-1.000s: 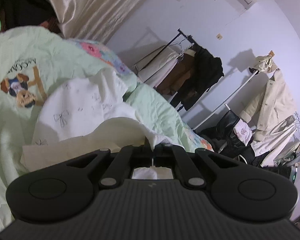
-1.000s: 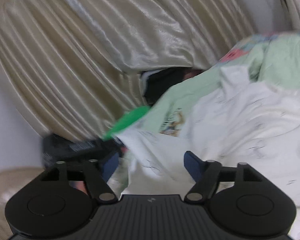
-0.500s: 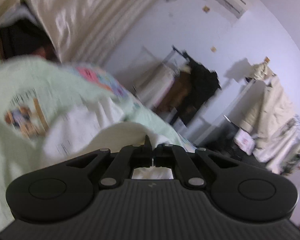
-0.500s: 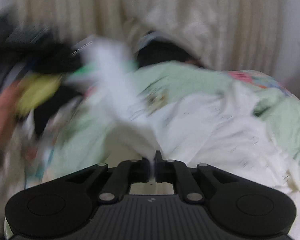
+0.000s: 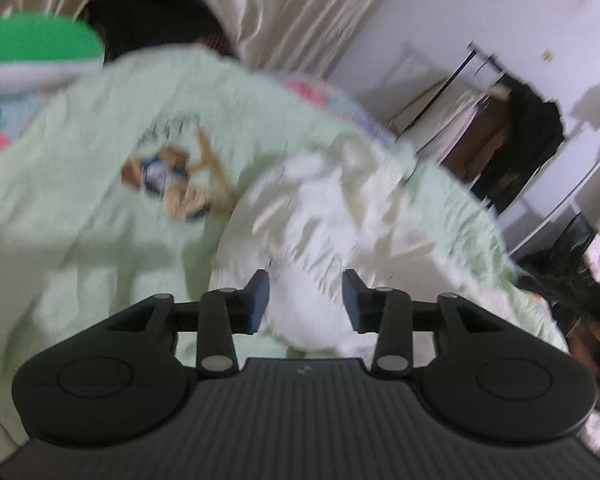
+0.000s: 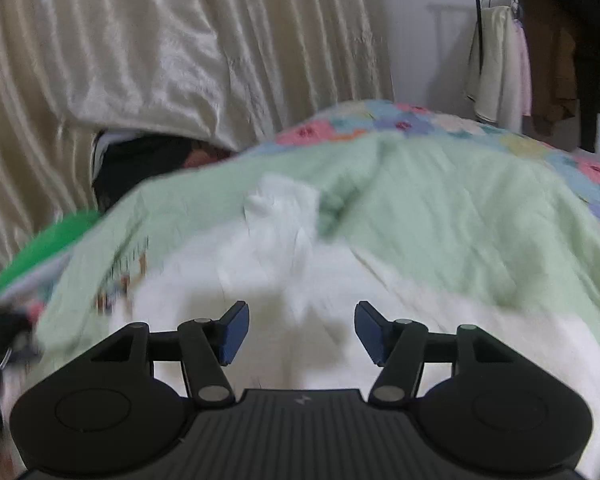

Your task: Fold large clothes

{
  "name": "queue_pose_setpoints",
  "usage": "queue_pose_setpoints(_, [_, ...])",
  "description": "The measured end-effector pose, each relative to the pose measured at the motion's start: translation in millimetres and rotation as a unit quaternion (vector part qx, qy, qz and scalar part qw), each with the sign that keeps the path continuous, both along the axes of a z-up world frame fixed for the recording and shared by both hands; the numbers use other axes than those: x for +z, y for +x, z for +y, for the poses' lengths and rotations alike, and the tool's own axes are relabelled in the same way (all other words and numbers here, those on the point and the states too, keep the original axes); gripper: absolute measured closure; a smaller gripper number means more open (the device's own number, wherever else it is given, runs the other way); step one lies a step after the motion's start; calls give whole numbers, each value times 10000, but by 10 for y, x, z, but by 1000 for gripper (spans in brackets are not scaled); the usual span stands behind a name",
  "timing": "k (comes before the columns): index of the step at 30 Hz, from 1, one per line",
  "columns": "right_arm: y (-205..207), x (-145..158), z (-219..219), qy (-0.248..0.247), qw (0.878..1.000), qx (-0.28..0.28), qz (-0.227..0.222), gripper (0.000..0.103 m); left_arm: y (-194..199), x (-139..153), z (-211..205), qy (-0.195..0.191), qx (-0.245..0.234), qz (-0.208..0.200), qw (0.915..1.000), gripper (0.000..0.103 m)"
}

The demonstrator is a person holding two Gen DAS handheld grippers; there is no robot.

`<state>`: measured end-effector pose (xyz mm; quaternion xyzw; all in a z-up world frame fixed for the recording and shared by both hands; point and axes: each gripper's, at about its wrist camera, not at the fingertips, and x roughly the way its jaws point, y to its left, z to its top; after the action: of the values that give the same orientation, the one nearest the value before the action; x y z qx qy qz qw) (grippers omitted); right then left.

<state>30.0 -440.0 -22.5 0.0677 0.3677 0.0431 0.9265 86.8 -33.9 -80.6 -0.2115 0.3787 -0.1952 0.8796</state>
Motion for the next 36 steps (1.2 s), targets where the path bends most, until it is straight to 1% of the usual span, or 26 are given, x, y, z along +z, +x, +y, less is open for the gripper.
queue_pose_setpoints(1, [-383, -47, -56, -330, 9994, 21, 40, 33, 33, -81, -52, 27, -55, 171, 9998, 51])
queue_pose_setpoints(2, [-722, -93, -101, -624, 9980, 37, 69, 31, 48, -120, -83, 32, -99, 260, 9996, 43])
queue_pose_setpoints(3, [-976, -141, -135, -857, 9963, 49, 96, 31, 65, -169, -124, 14, -160, 383, 9991, 39])
queue_pose_setpoints(5, [-1365, -221, -172, -1224, 9923, 36, 197, 31, 108, -315, -253, -122, -353, 784, 9962, 38])
queue_pose_setpoints(6, [-1577, -286, -188, -1387, 9900, -10, 267, 31, 122, -367, -291, -167, -387, 921, 9949, 36])
queue_pose_setpoints(8, [-1853, -365, -204, -1403, 9895, -69, 338, 30, 140, -454, -357, -240, -435, 1135, 9923, 34])
queue_pose_setpoints(9, [-2020, -394, -193, -1321, 9906, -88, 340, 30, 154, -504, -401, -294, -444, 1253, 9907, 31])
queue_pose_setpoints(11, [-2165, -440, -153, -1154, 9929, -52, 278, 24, 240, -634, -487, -466, -370, 1472, 9873, 24])
queue_pose_setpoints(12, [-2222, -476, -125, -1129, 9934, -28, 224, 24, 299, -680, -506, -518, -278, 1528, 9865, 21])
queue_pose_setpoints(16, [-2160, -521, -49, -1476, 9889, -139, -63, 24, 526, -791, -599, -601, 60, 1657, 9843, 20])
queue_pose_setpoints(18, [-2038, -511, -122, -1408, 9896, -256, -154, 20, 591, -816, -639, -649, 153, 1671, 9837, 19])
queue_pose_setpoints(19, [-1949, -534, -176, -1260, 9916, -278, -115, 20, 618, -826, -658, -667, 188, 1671, 9835, 19])
queue_pose_setpoints(20, [-1850, -563, -222, -1116, 9934, -271, 7, 31, 630, -818, -681, -639, 179, 1619, 9846, 20])
queue_pose_setpoints(21, [-1737, -601, -259, -976, 9947, -228, 241, 45, 635, -787, -725, -539, 126, 1482, 9874, 35])
queue_pose_setpoints(22, [-1643, -622, -297, -853, 9952, -223, 416, 83, 637, -749, -764, -425, 96, 1353, 9898, 47])
queue_pose_setpoints(23, [-1588, -597, -351, -766, 9956, -325, 421, 99, 628, -694, -789, -275, 125, 1248, 9917, 65])
queue_pose_setpoints(24, [-1552, -540, -426, -697, 9959, -500, 303, 100, 620, -643, -806, -170, 155, 1144, 9932, 79])
queue_pose_setpoints(25, [-1526, -484, -489, -639, 9956, -650, 197, 100, 616, -606, -804, -180, 183, 1063, 9940, 87])
queue_pose_setpoints(26, [-1484, -401, -580, -564, 9950, -816, 93, 100, 616, -584, -798, -184, 192, 1029, 9943, 92])
queue_pose_setpoints(28, [-1316, -175, -850, -413, 9913, -1240, -125, 100, 609, -498, -781, -202, 199, 919, 9954, 93])
queue_pose_setpoints(31, [-1024, 58, -1130, -693, 9829, -1673, -333, 100, 624, -430, -784, -144, 193, 818, 9964, 94])
queue_pose_setpoints(33, [-795, 159, -1303, -961, 9740, -2008, -410, 100, 625, -426, -770, -125, 206, 819, 9964, 94])
queue_pose_setpoints(34, [-730, 166, -1359, -987, 9705, -2141, -495, 96, 622, -435, -759, -120, 217, 838, 9962, 94])
queue_pose_setpoints(35, [-610, 153, -1467, -1024, 9647, -2354, -592, 75, 620, -444, -748, -116, 228, 858, 9960, 94])
queue_pose_setpoints(36, [-521, 110, -1558, -1016, 9600, -2548, -555, 61, 617, -455, -742, -110, 237, 877, 9958, 94])
